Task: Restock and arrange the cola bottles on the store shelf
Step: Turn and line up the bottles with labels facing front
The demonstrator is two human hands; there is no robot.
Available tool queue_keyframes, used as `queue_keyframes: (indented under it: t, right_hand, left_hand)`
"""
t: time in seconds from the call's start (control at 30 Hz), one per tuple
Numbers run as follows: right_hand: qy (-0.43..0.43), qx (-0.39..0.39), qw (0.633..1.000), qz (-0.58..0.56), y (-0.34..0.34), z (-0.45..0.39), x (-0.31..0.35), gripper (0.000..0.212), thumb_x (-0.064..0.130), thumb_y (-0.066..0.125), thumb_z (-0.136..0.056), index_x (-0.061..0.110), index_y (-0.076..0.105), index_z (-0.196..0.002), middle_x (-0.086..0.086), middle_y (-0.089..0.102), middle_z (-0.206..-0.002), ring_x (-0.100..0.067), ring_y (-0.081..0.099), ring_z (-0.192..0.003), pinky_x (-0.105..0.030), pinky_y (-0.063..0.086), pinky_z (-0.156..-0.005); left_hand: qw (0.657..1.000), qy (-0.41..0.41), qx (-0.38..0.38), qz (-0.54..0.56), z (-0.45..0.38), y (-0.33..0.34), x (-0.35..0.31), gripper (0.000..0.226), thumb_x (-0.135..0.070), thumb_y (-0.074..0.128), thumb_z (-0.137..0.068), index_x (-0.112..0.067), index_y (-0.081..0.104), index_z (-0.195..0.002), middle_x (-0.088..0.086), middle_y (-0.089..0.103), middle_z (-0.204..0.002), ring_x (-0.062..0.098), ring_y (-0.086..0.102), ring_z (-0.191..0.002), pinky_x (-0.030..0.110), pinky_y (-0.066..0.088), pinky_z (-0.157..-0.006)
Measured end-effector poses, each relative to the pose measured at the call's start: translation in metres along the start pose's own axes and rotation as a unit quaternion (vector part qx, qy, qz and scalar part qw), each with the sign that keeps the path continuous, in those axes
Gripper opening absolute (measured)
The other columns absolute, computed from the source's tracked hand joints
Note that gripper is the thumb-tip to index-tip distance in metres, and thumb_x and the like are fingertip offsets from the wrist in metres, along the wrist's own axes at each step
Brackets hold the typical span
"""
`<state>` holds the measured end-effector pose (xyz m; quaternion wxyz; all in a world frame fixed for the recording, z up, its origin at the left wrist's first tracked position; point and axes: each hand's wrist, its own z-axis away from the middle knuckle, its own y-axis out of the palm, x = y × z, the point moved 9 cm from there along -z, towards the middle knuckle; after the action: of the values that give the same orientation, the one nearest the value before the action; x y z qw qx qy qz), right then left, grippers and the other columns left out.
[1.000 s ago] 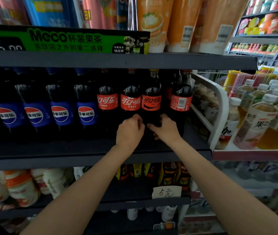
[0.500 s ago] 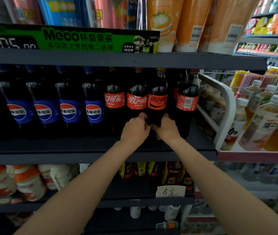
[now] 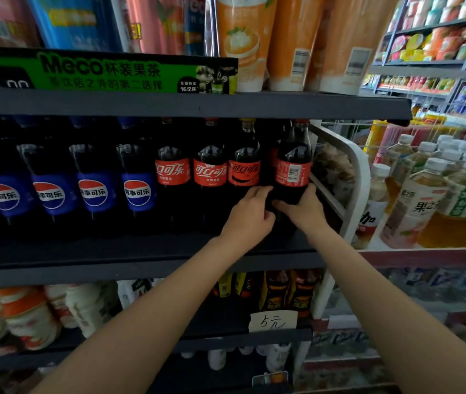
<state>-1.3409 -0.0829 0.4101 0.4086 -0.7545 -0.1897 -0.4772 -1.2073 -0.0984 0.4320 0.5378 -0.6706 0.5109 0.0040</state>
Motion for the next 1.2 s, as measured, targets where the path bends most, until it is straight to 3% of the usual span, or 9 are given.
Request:
queue_keyframes:
  t: [0.1, 0.23, 0.33, 0.4, 0.5, 0.7, 0.83, 1.03, 1.2]
  right_hand:
    - [0.013, 0.021, 1.000, 0.011, 0.008, 0.001, -0.004, 0.066, 0.010, 0.064, -0.084, 0.005, 0.028, -0.138, -0.015, 0.051, -0.132, -0.029, 0.049, -0.122, -0.025, 0.038, -0.087]
    - [0.016, 0.014, 0.998, 0.063, 0.015, 0.000, -0.007, 0.065, 0.019, 0.067, -0.081, 0.004, 0.034, -0.135, -0.019, 0.043, -0.133, -0.034, 0.041, -0.126, -0.041, 0.041, -0.102]
    - [0.033, 0.036, 0.997, 0.061, 0.020, -0.002, -0.014, 0.070, 0.030, 0.071, -0.077, 0.008, 0.039, -0.134, -0.016, 0.042, -0.135, -0.033, 0.037, -0.129, -0.044, 0.039, -0.105]
    - [0.036, 0.070, 0.997, 0.019, 0.024, -0.003, -0.017, 0.071, 0.029, 0.070, -0.077, 0.013, 0.037, -0.137, -0.011, 0.042, -0.136, -0.031, 0.036, -0.131, -0.042, 0.038, -0.106]
    - [0.042, 0.107, 0.991, -0.071, 0.030, -0.002, -0.018, 0.061, 0.012, 0.065, -0.081, 0.013, 0.038, -0.136, -0.009, 0.051, -0.132, -0.024, 0.049, -0.122, -0.031, 0.042, -0.096]
    - [0.016, 0.062, 0.997, -0.039, 0.024, -0.002, -0.014, 0.059, 0.015, 0.071, -0.079, 0.010, 0.040, -0.129, -0.004, 0.054, -0.117, -0.015, 0.050, -0.107, -0.026, 0.040, -0.083]
    - [0.003, 0.012, 1.000, 0.028, 0.027, -0.005, -0.008, 0.068, 0.024, 0.072, -0.076, 0.006, 0.036, -0.130, -0.015, 0.046, -0.133, -0.032, 0.044, -0.125, -0.041, 0.044, -0.098]
    - [-0.020, 0.028, 0.995, 0.096, 0.035, -0.011, -0.004, 0.074, 0.033, 0.071, -0.078, 0.003, 0.030, -0.133, -0.017, 0.039, -0.137, -0.035, 0.039, -0.128, -0.042, 0.042, -0.095]
    - [-0.007, 0.093, 0.995, 0.046, 0.038, -0.021, -0.019, 0.106, 0.043, 0.077, -0.069, 0.014, 0.012, -0.148, -0.012, 0.019, -0.152, -0.033, 0.016, -0.142, -0.047, 0.022, -0.115]
  left_hand:
    - [0.997, -0.043, 0.024, 0.063, -0.002, 0.006, 0.008, 0.057, -0.009, 0.049, -0.090, -0.013, 0.030, -0.144, 0.008, 0.036, -0.146, 0.020, 0.045, -0.128, 0.037, 0.042, -0.105]
    - [0.989, -0.074, 0.031, 0.126, -0.002, 0.013, 0.011, 0.053, -0.007, 0.050, -0.089, -0.012, 0.035, -0.140, 0.008, 0.046, -0.139, 0.020, 0.048, -0.126, 0.031, 0.043, -0.102]
    - [0.985, -0.110, -0.004, 0.134, -0.005, 0.010, 0.020, 0.050, -0.011, 0.052, -0.089, -0.011, 0.038, -0.138, 0.008, 0.053, -0.132, 0.021, 0.051, -0.121, 0.022, 0.041, -0.092]
    - [0.985, -0.122, -0.006, 0.124, -0.006, 0.010, 0.024, 0.050, -0.010, 0.050, -0.090, -0.010, 0.038, -0.139, 0.009, 0.053, -0.132, 0.022, 0.052, -0.122, 0.021, 0.040, -0.091]
    - [0.986, -0.135, 0.004, 0.101, -0.004, 0.015, 0.027, 0.049, -0.011, 0.048, -0.091, -0.007, 0.039, -0.139, 0.013, 0.053, -0.133, 0.023, 0.051, -0.122, 0.022, 0.041, -0.093]
    - [0.986, -0.150, 0.032, 0.062, 0.004, 0.024, 0.031, 0.049, -0.014, 0.047, -0.093, -0.008, 0.036, -0.140, 0.014, 0.051, -0.134, 0.024, 0.052, -0.119, 0.020, 0.040, -0.085]
    - [0.986, -0.151, -0.003, 0.066, 0.005, 0.017, 0.033, 0.040, -0.010, 0.046, -0.092, -0.008, 0.048, -0.133, 0.012, 0.057, -0.128, 0.022, 0.055, -0.116, 0.023, 0.044, -0.089]
    - [0.984, -0.166, -0.049, 0.041, 0.000, 0.006, 0.035, 0.033, -0.009, 0.047, -0.091, -0.009, 0.058, -0.122, 0.011, 0.064, -0.119, 0.023, 0.060, -0.109, 0.029, 0.048, -0.090]
    - [0.988, -0.150, -0.041, 0.019, -0.001, 0.005, 0.033, 0.033, -0.010, 0.047, -0.091, -0.008, 0.058, -0.122, 0.013, 0.065, -0.117, 0.024, 0.061, -0.108, 0.035, 0.051, -0.092]
